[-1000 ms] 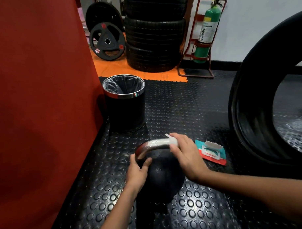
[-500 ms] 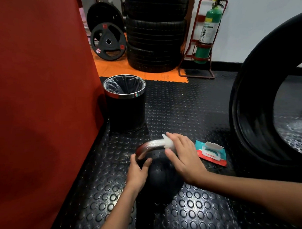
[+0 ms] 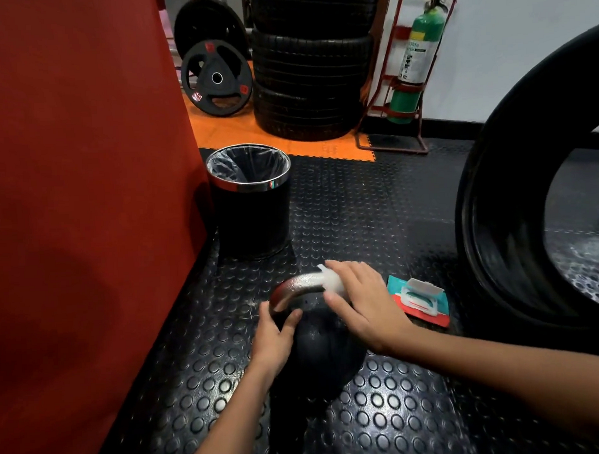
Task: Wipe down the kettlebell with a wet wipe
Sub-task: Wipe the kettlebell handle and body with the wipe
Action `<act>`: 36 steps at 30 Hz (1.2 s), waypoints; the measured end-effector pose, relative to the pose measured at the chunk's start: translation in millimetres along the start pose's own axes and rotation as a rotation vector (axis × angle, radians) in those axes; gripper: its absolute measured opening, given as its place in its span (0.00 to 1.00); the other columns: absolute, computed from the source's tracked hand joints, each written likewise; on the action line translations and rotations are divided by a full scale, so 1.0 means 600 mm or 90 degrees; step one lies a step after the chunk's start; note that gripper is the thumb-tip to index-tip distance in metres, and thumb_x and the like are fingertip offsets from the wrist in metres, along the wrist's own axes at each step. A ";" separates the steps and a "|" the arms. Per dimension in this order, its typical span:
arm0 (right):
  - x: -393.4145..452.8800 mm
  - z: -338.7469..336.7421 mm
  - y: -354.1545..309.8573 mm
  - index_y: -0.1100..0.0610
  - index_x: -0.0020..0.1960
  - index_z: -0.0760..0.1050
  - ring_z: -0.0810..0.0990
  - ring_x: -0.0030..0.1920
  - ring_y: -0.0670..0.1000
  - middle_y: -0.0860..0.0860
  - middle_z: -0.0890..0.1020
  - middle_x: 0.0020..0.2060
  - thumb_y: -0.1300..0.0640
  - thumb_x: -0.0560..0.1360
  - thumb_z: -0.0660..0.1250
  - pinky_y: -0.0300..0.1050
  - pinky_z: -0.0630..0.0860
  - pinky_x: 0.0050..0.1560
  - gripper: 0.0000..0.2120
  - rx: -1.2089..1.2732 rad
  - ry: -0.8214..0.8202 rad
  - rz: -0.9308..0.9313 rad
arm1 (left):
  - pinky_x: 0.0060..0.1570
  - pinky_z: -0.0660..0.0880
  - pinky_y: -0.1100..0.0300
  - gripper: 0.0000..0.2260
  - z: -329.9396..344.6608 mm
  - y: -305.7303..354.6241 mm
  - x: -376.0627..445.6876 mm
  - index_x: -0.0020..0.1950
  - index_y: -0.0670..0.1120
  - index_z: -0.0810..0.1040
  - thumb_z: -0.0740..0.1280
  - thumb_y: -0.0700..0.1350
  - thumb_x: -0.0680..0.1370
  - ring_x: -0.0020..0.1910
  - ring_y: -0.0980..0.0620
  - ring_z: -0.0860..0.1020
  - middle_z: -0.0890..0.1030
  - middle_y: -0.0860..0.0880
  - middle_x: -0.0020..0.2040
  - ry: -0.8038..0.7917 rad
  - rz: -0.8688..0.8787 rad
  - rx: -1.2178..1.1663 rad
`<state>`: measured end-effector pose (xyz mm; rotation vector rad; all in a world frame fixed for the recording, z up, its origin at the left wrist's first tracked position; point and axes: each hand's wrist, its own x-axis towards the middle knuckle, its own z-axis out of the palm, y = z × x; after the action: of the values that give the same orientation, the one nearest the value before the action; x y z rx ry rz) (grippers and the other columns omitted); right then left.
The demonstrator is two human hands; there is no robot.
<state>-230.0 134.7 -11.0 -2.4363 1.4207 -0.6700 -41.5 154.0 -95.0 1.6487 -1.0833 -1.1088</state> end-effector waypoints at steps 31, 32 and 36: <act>0.011 -0.011 -0.008 0.48 0.69 0.72 0.70 0.59 0.44 0.42 0.74 0.56 0.35 0.80 0.47 0.46 0.60 0.70 0.28 0.005 -0.024 -0.011 | 0.54 0.74 0.55 0.14 -0.001 0.004 -0.005 0.55 0.59 0.66 0.70 0.55 0.76 0.51 0.53 0.77 0.77 0.59 0.49 -0.011 0.002 -0.002; -0.001 -0.011 0.007 0.51 0.74 0.68 0.68 0.62 0.43 0.41 0.72 0.60 0.35 0.80 0.49 0.46 0.59 0.71 0.30 0.008 -0.014 -0.023 | 0.54 0.74 0.54 0.14 -0.001 0.004 -0.005 0.56 0.59 0.66 0.70 0.55 0.76 0.51 0.52 0.78 0.77 0.59 0.49 -0.011 0.000 0.000; -0.022 -0.009 0.040 0.50 0.71 0.68 0.69 0.60 0.43 0.43 0.73 0.59 0.33 0.80 0.49 0.52 0.64 0.70 0.29 0.043 0.010 0.032 | 0.58 0.75 0.50 0.15 -0.003 0.002 -0.004 0.56 0.60 0.65 0.69 0.56 0.76 0.52 0.51 0.77 0.76 0.59 0.49 -0.009 -0.012 0.014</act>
<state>-256.1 134.2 -20.0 -2.3411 1.4354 -0.7153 -40.6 156.1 -92.8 1.6734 -1.0947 -1.1248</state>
